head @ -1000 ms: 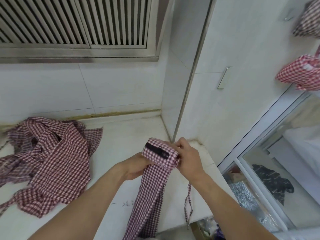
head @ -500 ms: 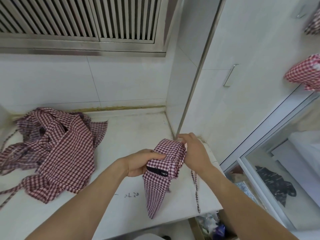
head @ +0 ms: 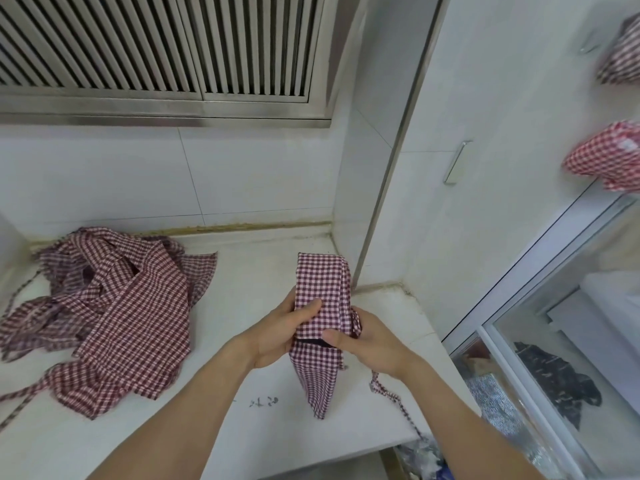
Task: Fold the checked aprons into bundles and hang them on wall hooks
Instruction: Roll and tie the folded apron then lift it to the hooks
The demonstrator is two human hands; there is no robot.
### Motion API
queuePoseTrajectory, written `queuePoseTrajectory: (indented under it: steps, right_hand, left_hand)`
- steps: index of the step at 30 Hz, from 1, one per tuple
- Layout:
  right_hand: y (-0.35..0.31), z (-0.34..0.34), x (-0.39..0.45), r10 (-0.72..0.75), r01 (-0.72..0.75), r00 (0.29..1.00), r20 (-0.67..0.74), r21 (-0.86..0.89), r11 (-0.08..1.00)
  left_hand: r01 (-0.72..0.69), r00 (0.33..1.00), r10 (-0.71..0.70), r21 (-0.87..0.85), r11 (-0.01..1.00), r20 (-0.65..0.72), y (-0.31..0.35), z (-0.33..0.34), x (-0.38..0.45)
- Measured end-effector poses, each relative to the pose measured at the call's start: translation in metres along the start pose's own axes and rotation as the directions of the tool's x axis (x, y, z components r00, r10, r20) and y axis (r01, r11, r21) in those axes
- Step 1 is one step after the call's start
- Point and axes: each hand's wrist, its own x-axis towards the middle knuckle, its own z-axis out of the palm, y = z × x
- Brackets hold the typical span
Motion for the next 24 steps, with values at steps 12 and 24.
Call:
queuePoseTrajectory:
  steps: [12, 24]
  right_hand:
    - [-0.012, -0.042, -0.006, 0.01, -0.009, 0.985, -0.173, 0.006, 1.0]
    - [-0.014, -0.011, 0.015, -0.033, 0.034, 0.998, 0.046, -0.036, 0.999]
  left_hand:
    - [0.009, 0.996, -0.007, -0.02, 1.0, 0.086, 0.008, -0.035, -0.012]
    - [-0.033, 0.991, 0.019, 0.106, 0.994, 0.132, 0.007, -0.017, -0.008]
